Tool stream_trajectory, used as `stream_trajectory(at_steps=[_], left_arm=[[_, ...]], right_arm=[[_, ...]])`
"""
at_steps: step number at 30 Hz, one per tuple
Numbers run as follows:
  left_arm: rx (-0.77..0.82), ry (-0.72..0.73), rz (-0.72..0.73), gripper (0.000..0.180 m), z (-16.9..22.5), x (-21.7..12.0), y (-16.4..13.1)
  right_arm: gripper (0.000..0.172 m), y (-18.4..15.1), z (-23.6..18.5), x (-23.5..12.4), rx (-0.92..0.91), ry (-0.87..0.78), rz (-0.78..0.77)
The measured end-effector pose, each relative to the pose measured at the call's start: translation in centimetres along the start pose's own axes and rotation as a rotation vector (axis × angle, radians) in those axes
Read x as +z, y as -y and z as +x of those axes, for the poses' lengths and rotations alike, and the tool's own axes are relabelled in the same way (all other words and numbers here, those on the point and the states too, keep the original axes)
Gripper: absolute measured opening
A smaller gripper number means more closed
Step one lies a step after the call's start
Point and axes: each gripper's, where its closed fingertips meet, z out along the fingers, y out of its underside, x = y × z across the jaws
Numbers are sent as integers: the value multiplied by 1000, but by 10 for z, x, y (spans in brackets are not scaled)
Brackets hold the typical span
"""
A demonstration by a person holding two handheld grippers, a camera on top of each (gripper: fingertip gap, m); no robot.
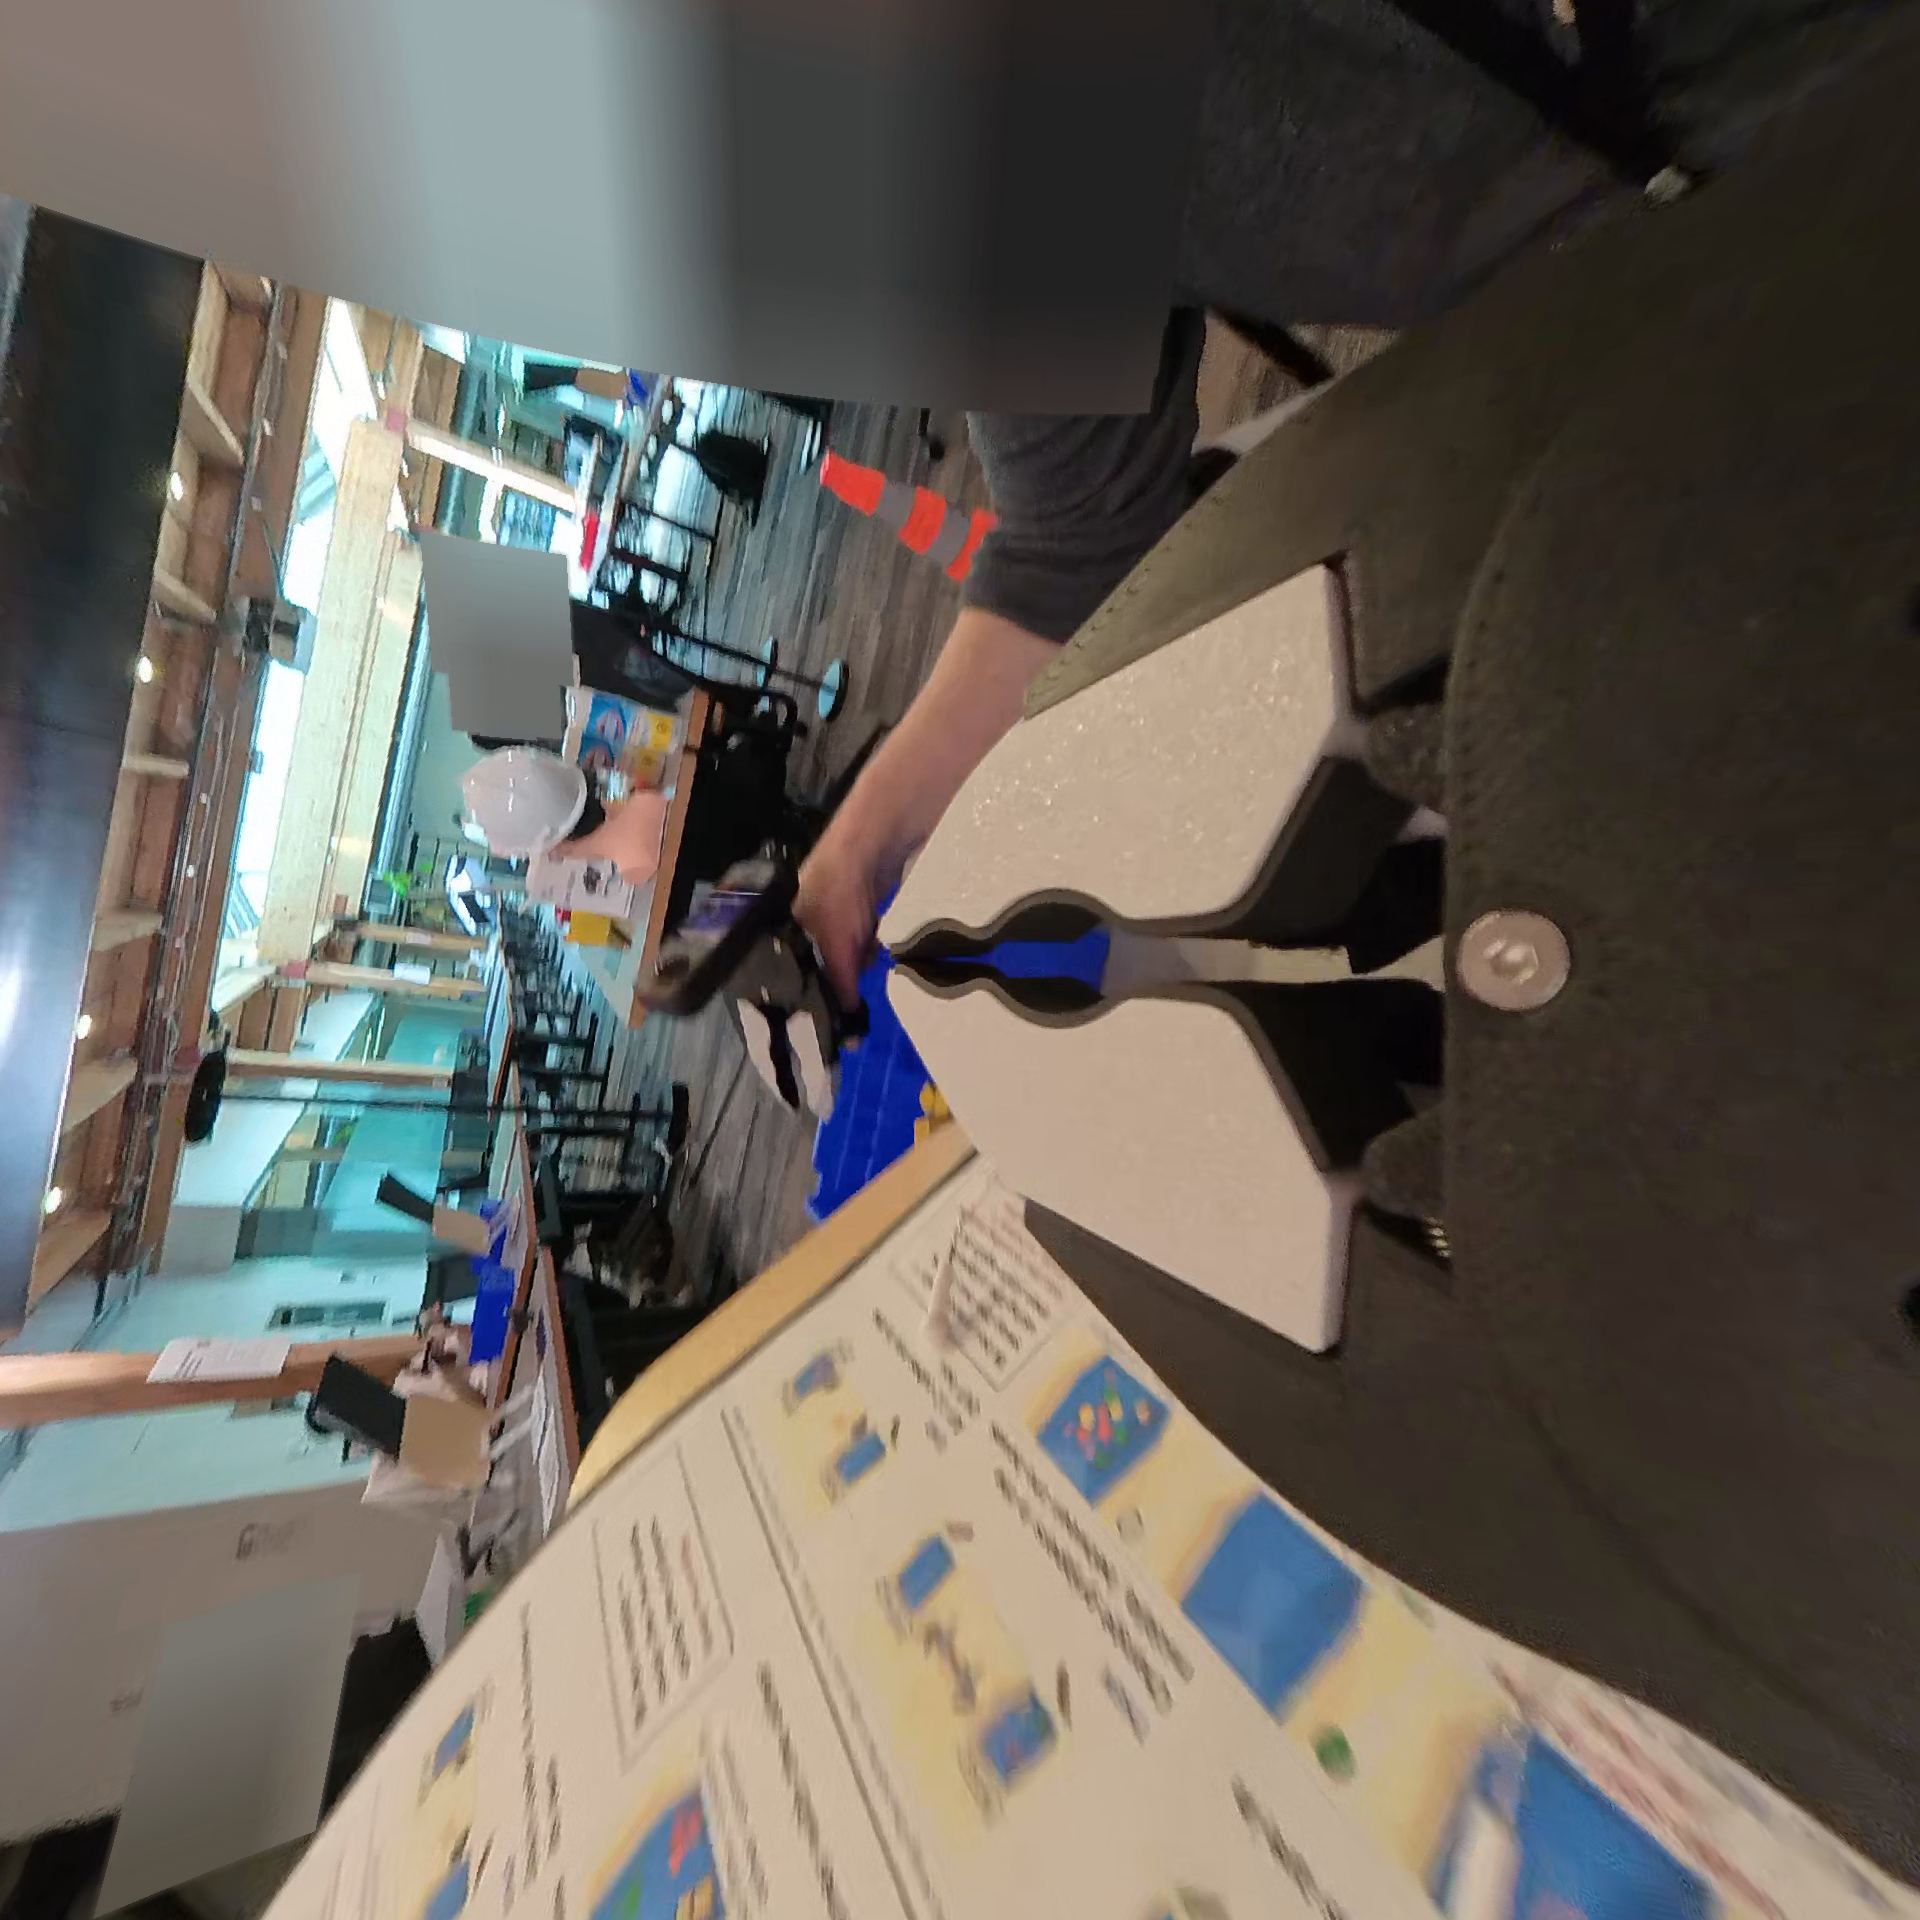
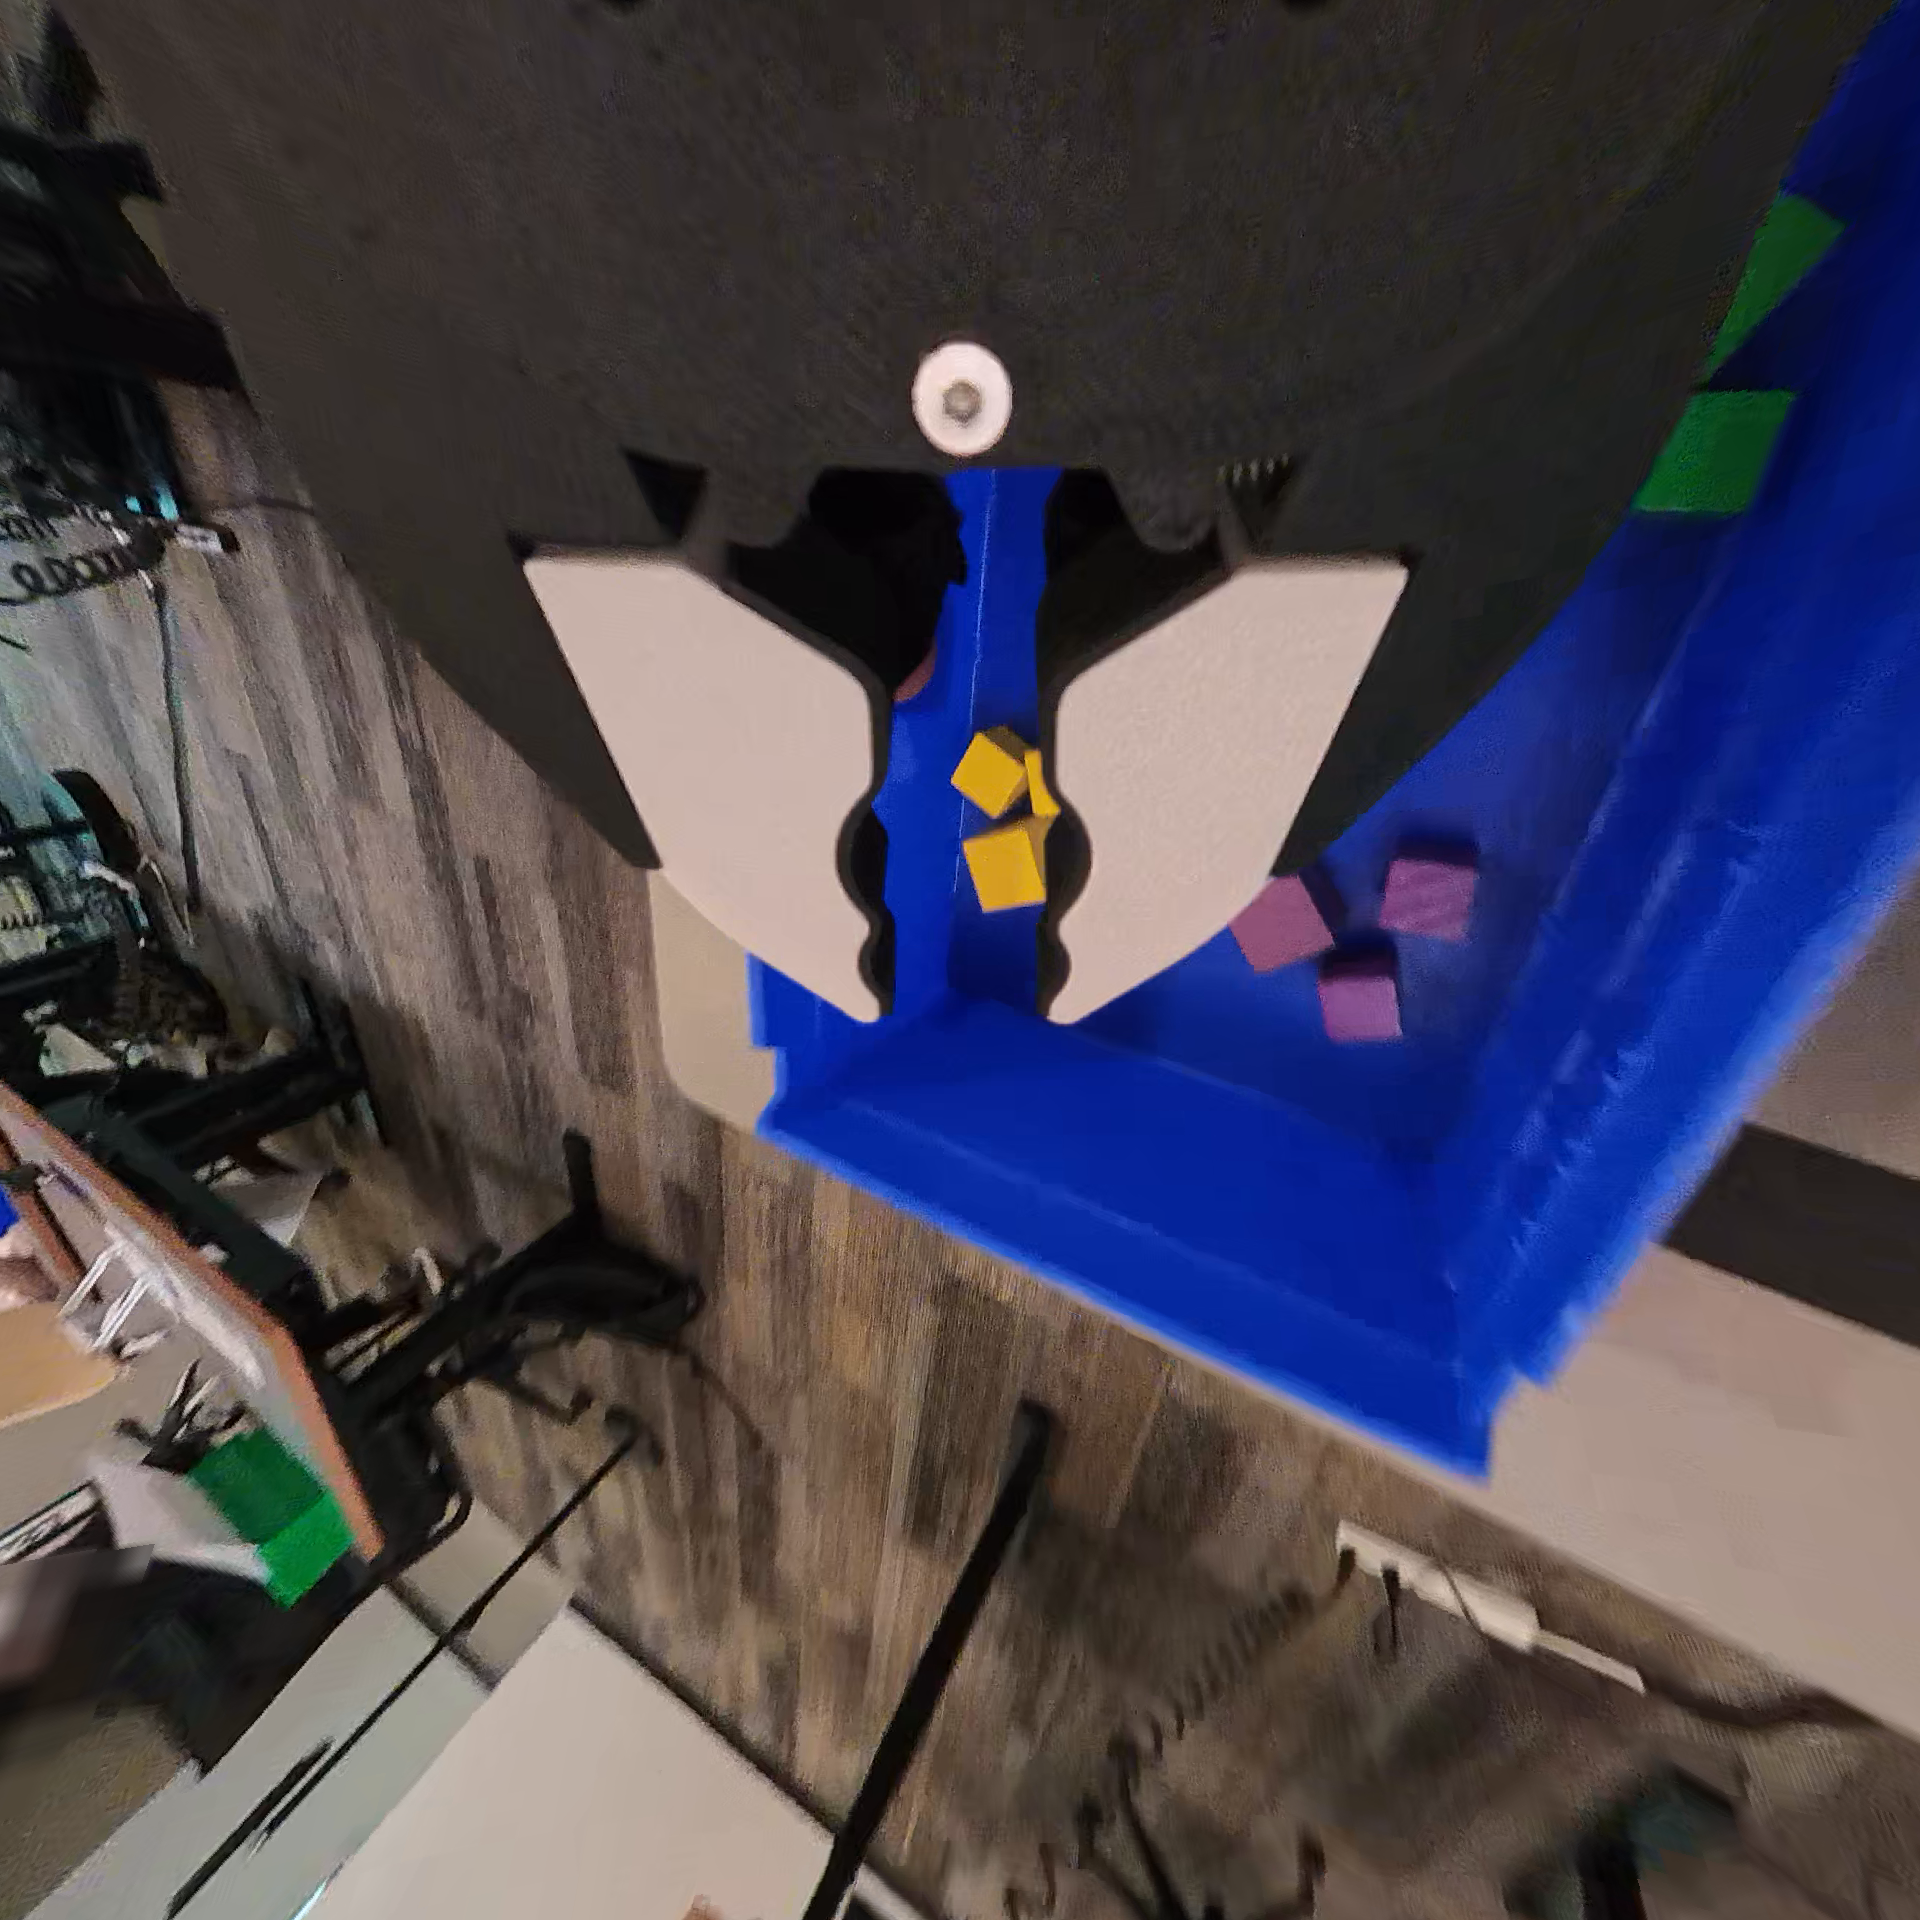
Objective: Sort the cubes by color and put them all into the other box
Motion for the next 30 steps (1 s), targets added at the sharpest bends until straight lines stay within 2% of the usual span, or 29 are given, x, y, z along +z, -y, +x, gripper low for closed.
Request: stream_trajectory(at_steps=[3,7,9,11,14,17,24,27,30], left_arm=[[51,163,2,1,-27,-32,12],[85,413,-15,1,-76,-92,20],[68,518,-15,1,-102,-123,19],[65,678,-49,9,-136,-158,9],[47,899,-189,22,-184,-205,-24],[-3,1026,-338,30,-220,-233,-63],[-310,1040,-464,44,-275,-254,-158],[-390,1065,-553,44,-294,-262,-192],[-406,1107,-667,44,-307,-271,-215]], right_arm=[[24,26,-2,-19,-4,-3,89],[23,46,-13,-33,-35,3,147],[24,53,-23,-36,-47,29,163],[24,58,-31,-38,-68,36,178],[24,62,-41,-38,-93,45,180],[23,64,-51,-36,-109,63,184],[23,62,-75,-28,-138,115,170],[23,62,-83,-27,-168,119,167],[23,62,-87,-26,-166,133,168]])
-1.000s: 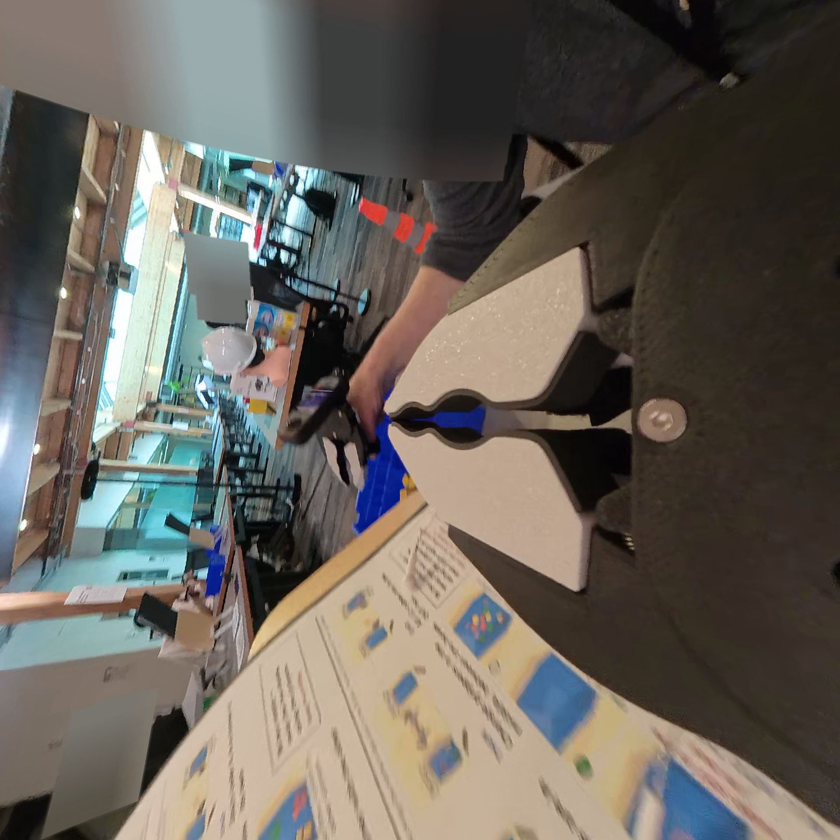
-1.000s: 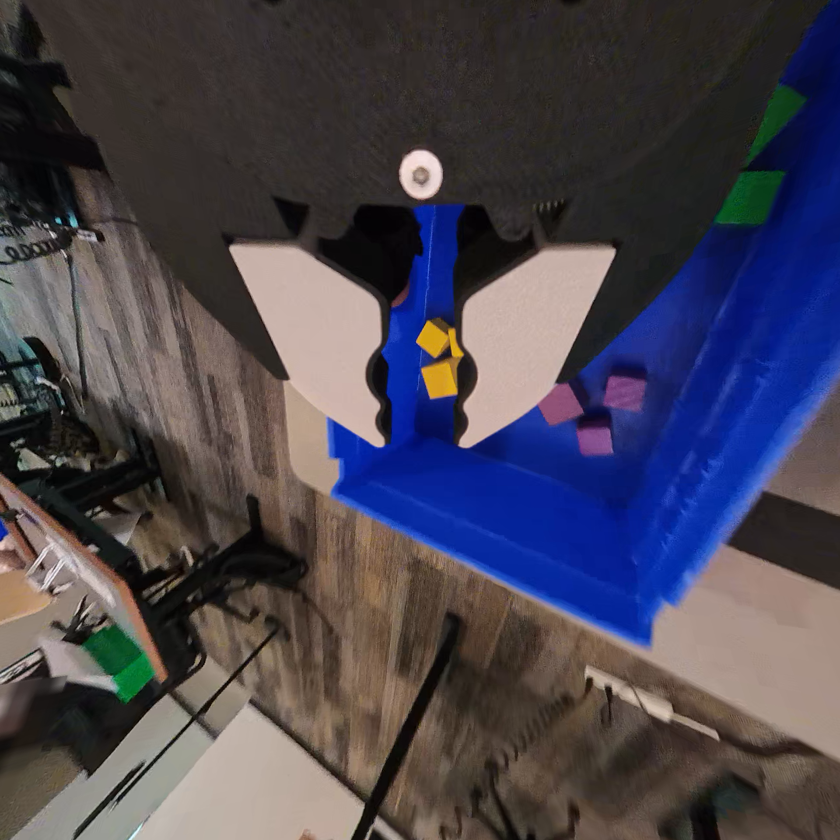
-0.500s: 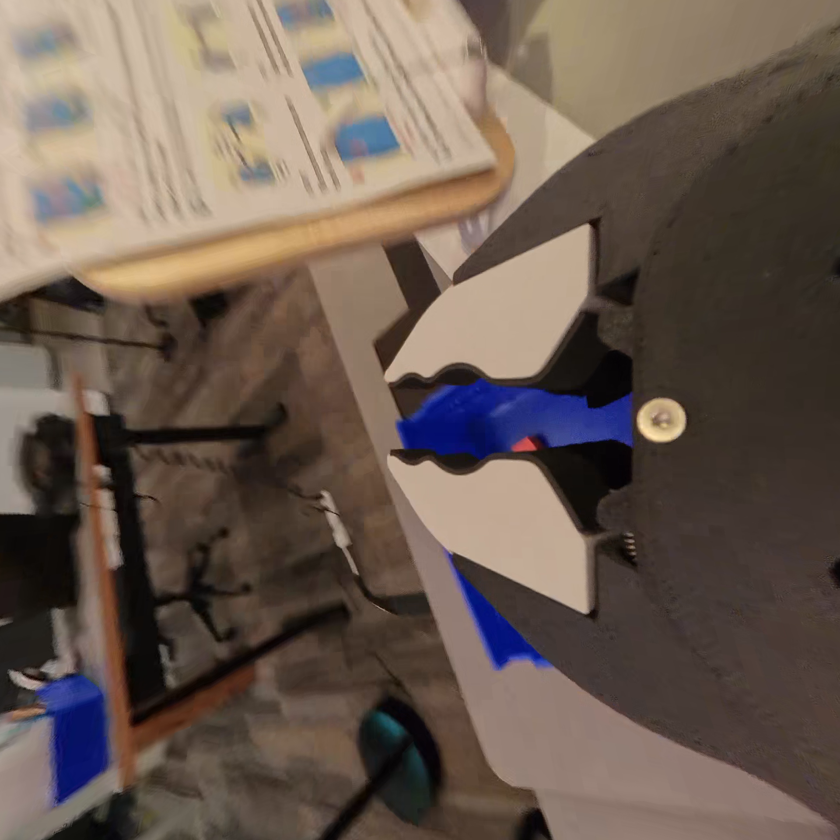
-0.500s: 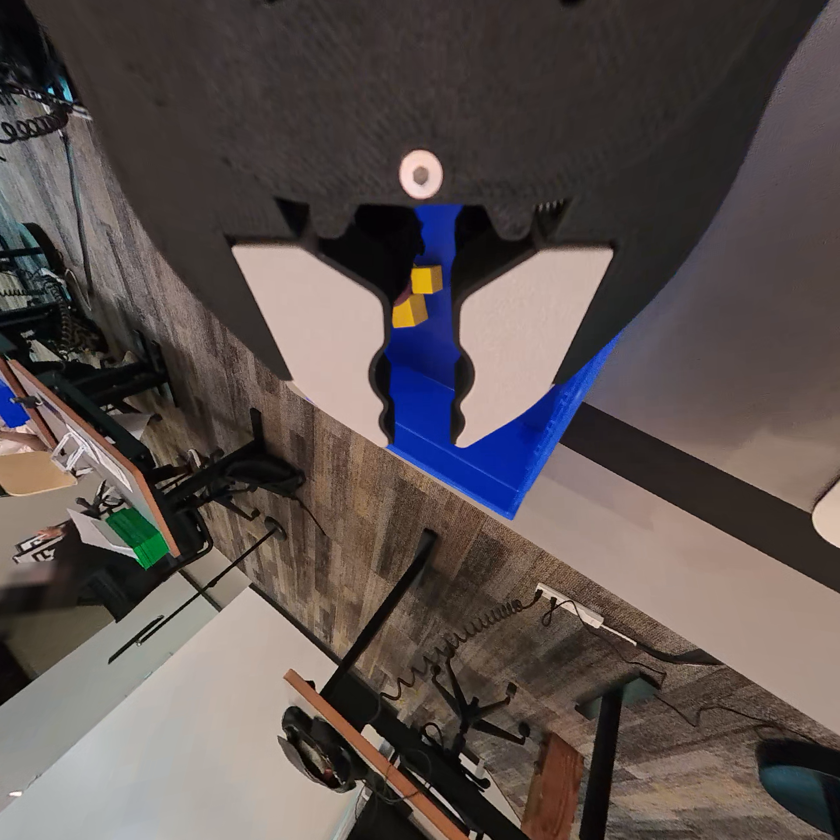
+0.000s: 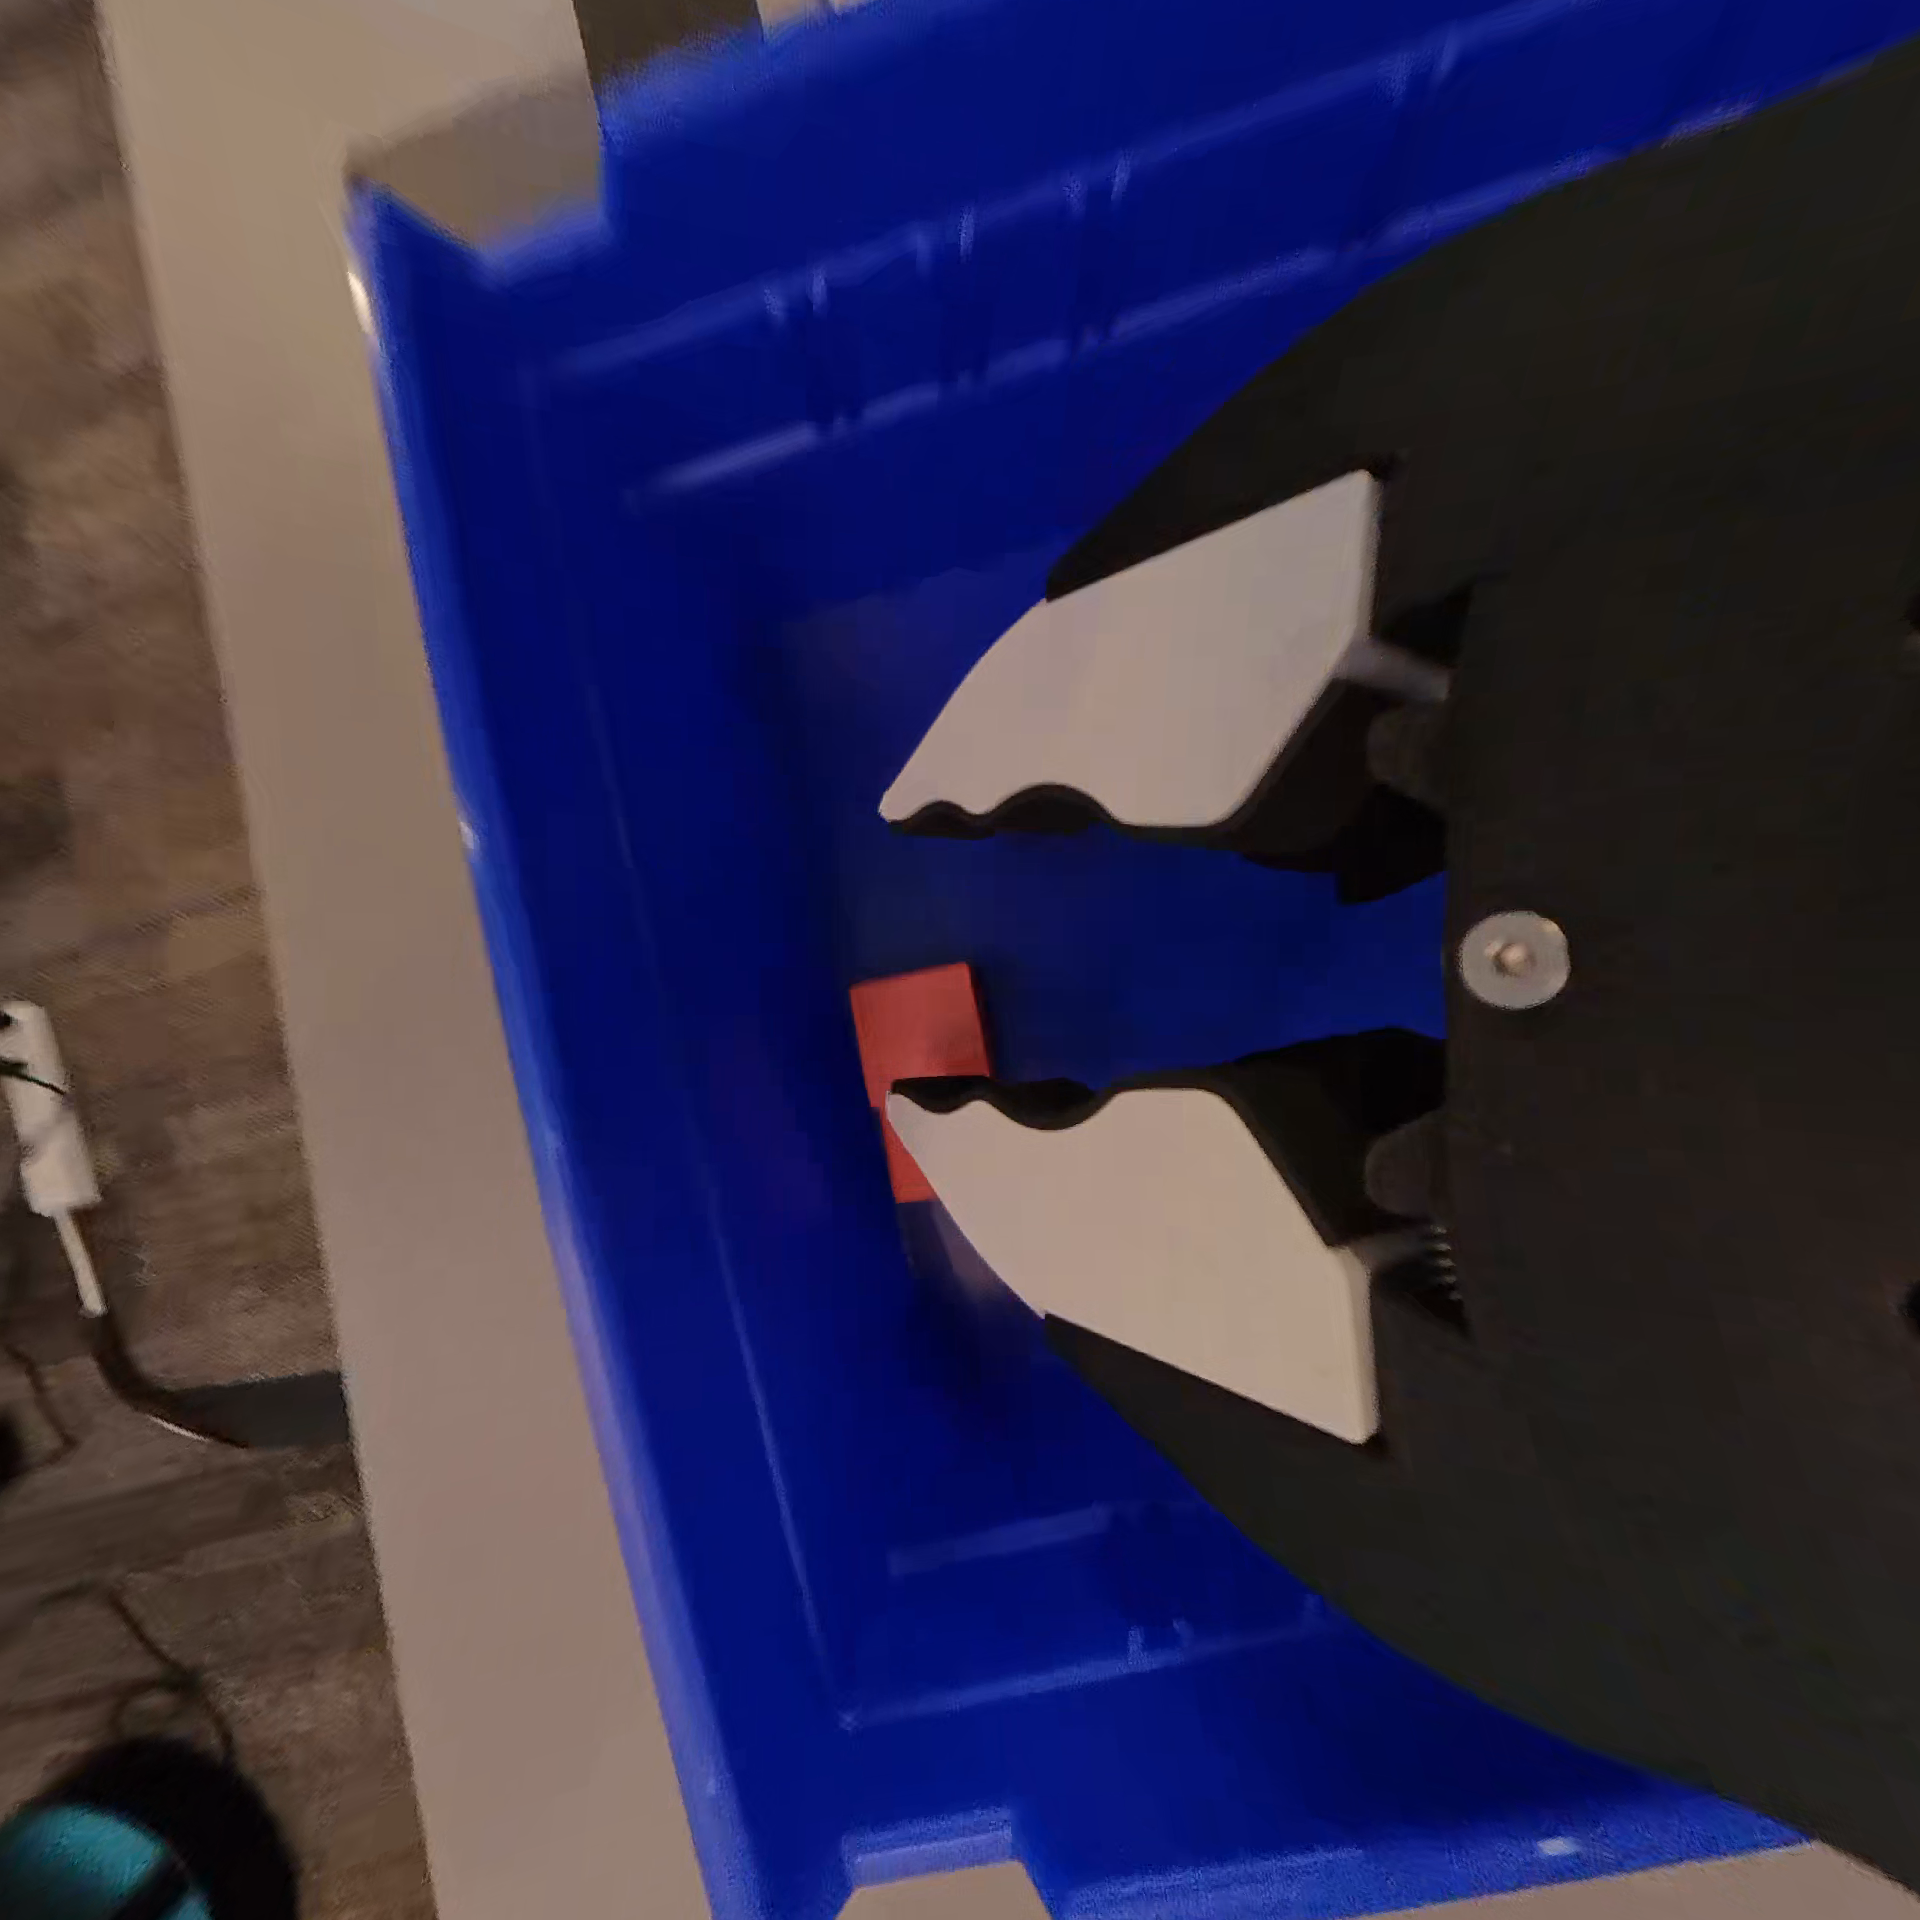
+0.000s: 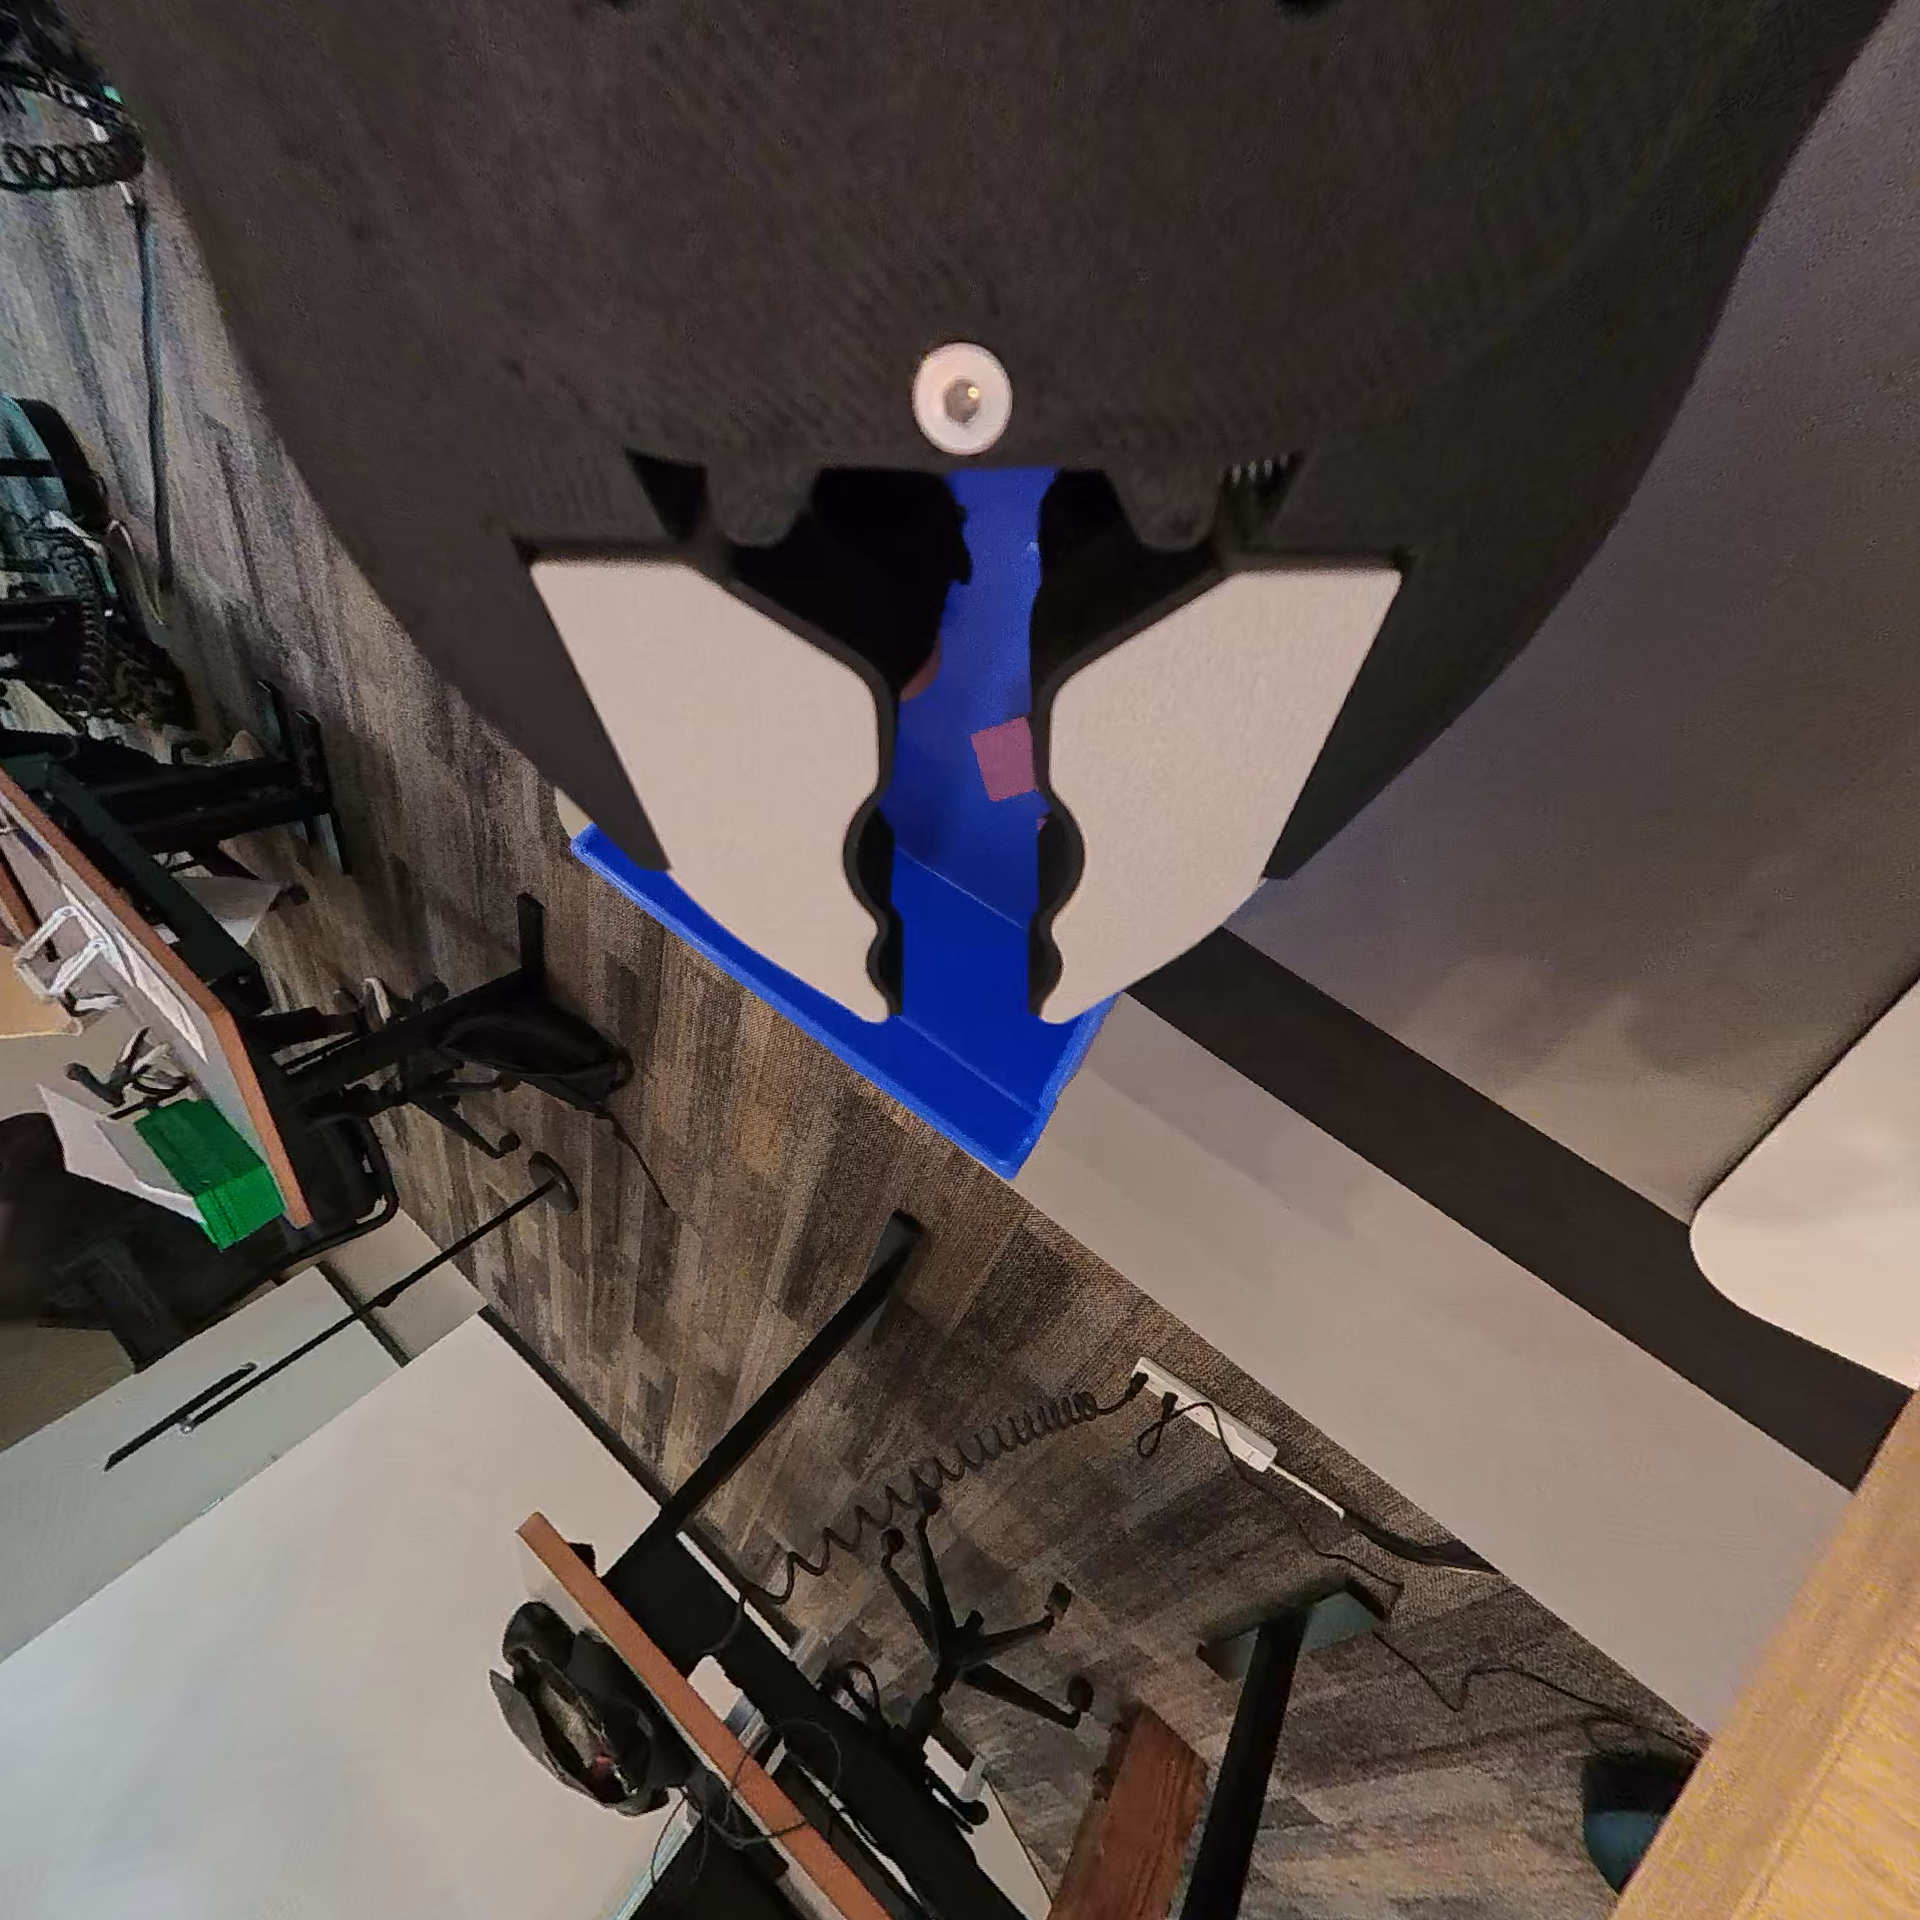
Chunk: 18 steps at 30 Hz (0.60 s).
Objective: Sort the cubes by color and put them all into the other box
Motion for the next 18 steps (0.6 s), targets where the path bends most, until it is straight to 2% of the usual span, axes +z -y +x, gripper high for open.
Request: stream_trajectory(at_steps=[2,5,8,11,13,18], left_arm=[[35,77,-62,47,-11,10,-8],[55,90,-95,47,-11,21,-12],[72,97,-93,34,-8,25,-11],[110,88,-189,30,-1,34,-26],[135,109,-178,30,-1,35,-28],[125,54,-163,30,7,31,-26]], right_arm=[[23,1,-1,0,0,6,4],[23,2,-1,-1,0,5,10],[23,2,0,-2,7,7,12],[22,3,1,-2,7,8,14],[22,5,1,-4,7,7,20],[22,9,0,-6,1,13,32]])
